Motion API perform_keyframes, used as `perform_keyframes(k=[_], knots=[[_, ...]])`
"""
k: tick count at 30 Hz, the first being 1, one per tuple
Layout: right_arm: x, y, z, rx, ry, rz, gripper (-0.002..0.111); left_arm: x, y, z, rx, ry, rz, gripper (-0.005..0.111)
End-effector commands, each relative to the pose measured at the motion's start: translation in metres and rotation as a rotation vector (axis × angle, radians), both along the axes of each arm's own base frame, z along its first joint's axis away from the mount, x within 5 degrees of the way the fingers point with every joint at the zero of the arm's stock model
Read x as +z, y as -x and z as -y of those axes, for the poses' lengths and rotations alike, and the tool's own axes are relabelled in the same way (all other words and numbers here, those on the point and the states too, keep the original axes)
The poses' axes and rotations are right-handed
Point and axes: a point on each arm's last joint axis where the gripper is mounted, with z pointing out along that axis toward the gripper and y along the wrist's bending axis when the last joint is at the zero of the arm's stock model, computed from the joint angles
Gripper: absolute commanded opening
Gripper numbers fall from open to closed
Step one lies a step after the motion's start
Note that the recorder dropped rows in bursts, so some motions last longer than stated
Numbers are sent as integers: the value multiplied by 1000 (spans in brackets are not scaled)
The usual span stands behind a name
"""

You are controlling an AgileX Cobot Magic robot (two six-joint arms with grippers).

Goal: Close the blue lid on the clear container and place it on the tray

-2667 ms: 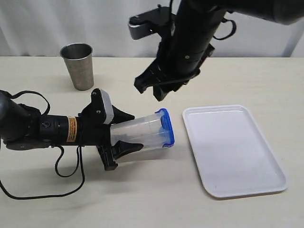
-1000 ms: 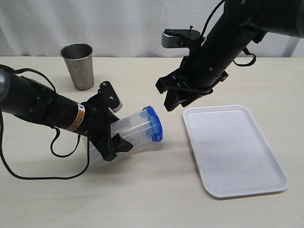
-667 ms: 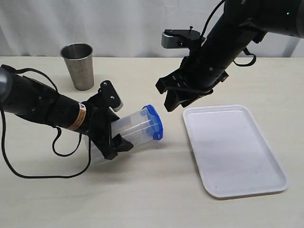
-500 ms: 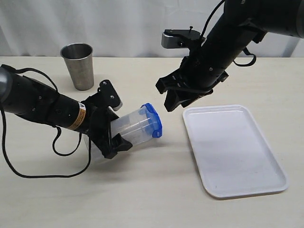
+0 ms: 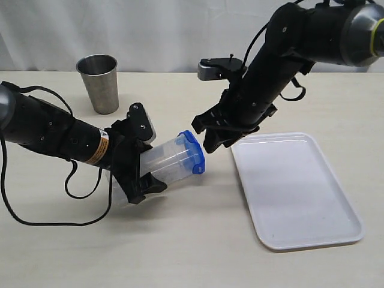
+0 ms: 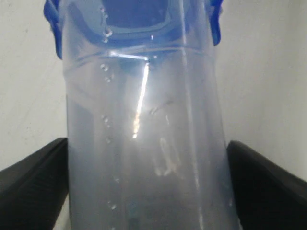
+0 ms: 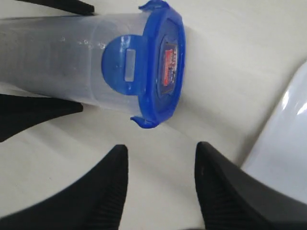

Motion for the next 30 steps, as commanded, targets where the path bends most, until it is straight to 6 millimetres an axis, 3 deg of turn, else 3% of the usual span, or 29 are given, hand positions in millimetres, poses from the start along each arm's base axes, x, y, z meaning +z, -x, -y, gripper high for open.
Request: perform_keyframes(k=[1,5,16,24,30], knots=[[-13,-4,-9,45,-81,-15,43,-25,6,-8,-32,-114,-21,78],[-19,-6,-15,60,-138,-22,43,-25,6,-8,-33,-112,-22,78],[3,-20,-19,89,-162,89,43,-24,7,-6,-41,-99,-28,78],[-19,-29,-8,36,-6,99,43,-24,7,-6,-41,-99,-28,78],[-18,-28,-18,51,-114,86,43,-24,7,-6,-42,-98,-28,78]])
